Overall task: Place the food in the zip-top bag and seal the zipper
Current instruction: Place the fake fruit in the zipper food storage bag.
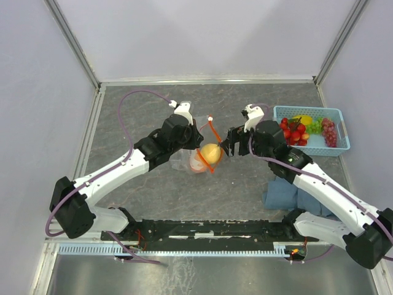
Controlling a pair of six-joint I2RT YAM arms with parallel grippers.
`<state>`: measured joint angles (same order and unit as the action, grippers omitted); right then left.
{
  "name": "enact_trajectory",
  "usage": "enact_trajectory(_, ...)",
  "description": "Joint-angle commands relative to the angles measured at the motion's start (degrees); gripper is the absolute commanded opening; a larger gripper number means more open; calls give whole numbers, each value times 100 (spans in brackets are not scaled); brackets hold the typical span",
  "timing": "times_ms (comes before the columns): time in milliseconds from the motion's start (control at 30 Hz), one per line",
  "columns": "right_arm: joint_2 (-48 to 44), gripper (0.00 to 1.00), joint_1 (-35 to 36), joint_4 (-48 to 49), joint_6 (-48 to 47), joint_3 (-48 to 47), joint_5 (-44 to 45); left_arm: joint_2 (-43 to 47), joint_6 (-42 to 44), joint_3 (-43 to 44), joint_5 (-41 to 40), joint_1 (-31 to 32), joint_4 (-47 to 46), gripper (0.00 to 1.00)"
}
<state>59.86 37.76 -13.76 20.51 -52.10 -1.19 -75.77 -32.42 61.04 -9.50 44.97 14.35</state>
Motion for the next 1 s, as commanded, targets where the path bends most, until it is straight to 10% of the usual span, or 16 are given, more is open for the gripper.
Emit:
enact_trajectory(0,167,85,10,-621,133,166,783,174,-306,-25,242,-69,-379,3)
enact_trajectory(367,1061,67,9,832,861,847,553,169,-326,-33,421,-104,-429,3)
enact_trajectory(967,1752,65,-2,2005,1198,923,12,173,-442,-88,913,-111,-675,3)
